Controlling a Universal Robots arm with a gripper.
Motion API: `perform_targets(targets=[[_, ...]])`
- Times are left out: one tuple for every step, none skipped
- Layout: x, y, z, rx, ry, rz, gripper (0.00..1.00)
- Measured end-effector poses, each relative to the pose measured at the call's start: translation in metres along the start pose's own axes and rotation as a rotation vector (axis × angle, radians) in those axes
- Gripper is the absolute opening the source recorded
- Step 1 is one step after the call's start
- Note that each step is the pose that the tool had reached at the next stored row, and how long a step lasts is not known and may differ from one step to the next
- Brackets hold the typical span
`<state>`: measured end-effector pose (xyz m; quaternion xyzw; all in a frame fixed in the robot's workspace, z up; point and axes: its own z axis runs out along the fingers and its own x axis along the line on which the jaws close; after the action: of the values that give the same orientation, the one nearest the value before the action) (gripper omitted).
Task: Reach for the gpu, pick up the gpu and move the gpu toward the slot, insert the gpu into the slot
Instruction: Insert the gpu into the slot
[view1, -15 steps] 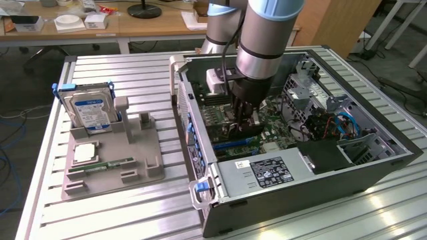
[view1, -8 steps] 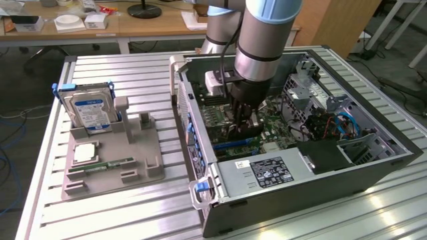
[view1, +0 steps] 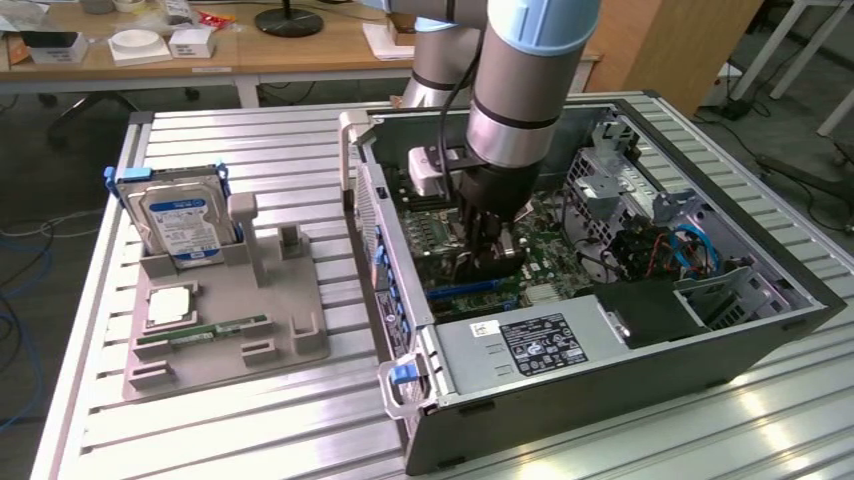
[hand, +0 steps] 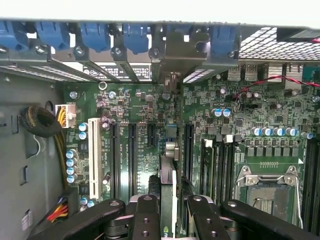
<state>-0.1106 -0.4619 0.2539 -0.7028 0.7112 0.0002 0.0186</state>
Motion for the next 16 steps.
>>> perform_targets(targets=[[0.0000, 0.0002, 0.0006, 0.0000, 0.0001, 0.000, 0.26], [0.0001, 0.0002, 0.0008, 0.0000, 0.0001, 0.000, 0.26], [0.0001, 0.0002, 0.0008, -0.0001, 0.0002, 0.000, 0.26], [0.0001, 0.0002, 0.0008, -0.0001, 0.0003, 0.000, 0.26], [0.0000, 0.0003, 0.0009, 0.0000, 0.0001, 0.000, 0.26], [0.0000, 0.0002, 0.0013, 0.0000, -0.0001, 0.000, 0.26], [0.0000, 0.0002, 0.0014, 0.0000, -0.0002, 0.000, 0.26], [0.0001, 0.0002, 0.0015, 0.0000, -0.0002, 0.000, 0.26], [0.0000, 0.0002, 0.0019, 0.0001, -0.0004, 0.000, 0.26], [0.0000, 0.0003, 0.0024, 0.0002, -0.0005, 0.000, 0.26], [0.0001, 0.0003, 0.0030, 0.0001, -0.0004, 0.000, 0.26], [0.0001, 0.0003, 0.0036, 0.0000, -0.0002, 0.000, 0.26], [0.0001, 0.0003, 0.0041, 0.0000, -0.0003, 0.000, 0.26], [0.0002, 0.0004, 0.0044, -0.0001, -0.0001, 0.000, 0.26], [0.0002, 0.0005, 0.0048, -0.0001, -0.0001, 0.000, 0.26], [0.0002, 0.0007, 0.0050, -0.0001, -0.0001, 0.000, 0.26]])
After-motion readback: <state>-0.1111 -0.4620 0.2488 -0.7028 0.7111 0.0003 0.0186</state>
